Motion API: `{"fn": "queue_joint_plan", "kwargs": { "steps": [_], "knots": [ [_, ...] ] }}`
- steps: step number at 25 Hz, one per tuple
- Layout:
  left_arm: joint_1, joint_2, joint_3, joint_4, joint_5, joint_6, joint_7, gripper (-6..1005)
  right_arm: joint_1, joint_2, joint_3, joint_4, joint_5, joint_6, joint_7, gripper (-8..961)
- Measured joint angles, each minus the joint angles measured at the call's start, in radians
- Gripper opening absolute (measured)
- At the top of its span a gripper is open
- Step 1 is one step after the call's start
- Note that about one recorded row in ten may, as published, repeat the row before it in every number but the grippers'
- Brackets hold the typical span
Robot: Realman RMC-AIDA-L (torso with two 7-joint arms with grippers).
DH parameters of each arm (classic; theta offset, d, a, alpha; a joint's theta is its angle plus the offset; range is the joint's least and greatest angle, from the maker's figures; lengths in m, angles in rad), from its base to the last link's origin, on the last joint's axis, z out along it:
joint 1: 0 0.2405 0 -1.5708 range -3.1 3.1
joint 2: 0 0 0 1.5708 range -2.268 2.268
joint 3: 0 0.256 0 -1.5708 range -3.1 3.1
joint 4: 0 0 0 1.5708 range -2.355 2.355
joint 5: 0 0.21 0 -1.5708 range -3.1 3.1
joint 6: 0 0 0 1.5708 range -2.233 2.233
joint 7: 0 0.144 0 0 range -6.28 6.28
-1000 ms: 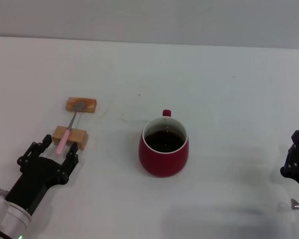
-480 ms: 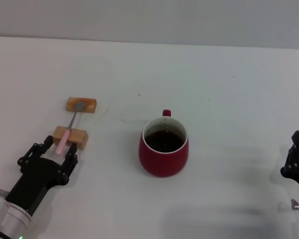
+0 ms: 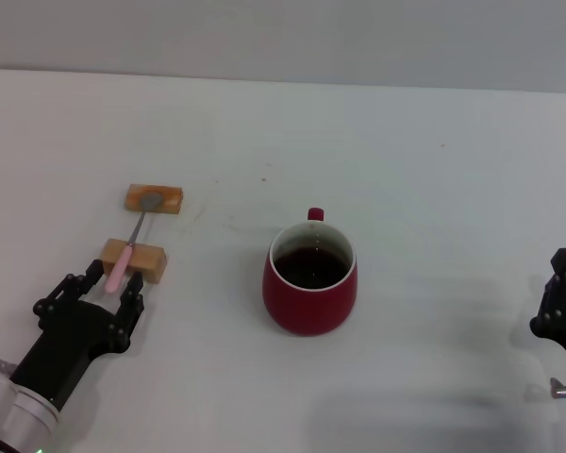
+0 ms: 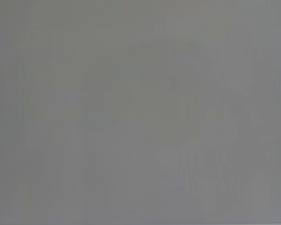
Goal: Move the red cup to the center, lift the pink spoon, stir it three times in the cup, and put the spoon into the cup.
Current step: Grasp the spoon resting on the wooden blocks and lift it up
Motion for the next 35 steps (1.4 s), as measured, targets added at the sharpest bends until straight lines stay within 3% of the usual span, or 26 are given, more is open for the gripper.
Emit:
{"fn": "queue_joint_plan", "kwargs": {
  "steps": [35],
  "knots": [
    [0.012, 0.000, 0.002, -0.005, 0.000, 0.007, 0.000, 501, 0.004, 0.000, -0.006, 0.003, -0.002, -0.002, 0.002, 0]
  ]
}}
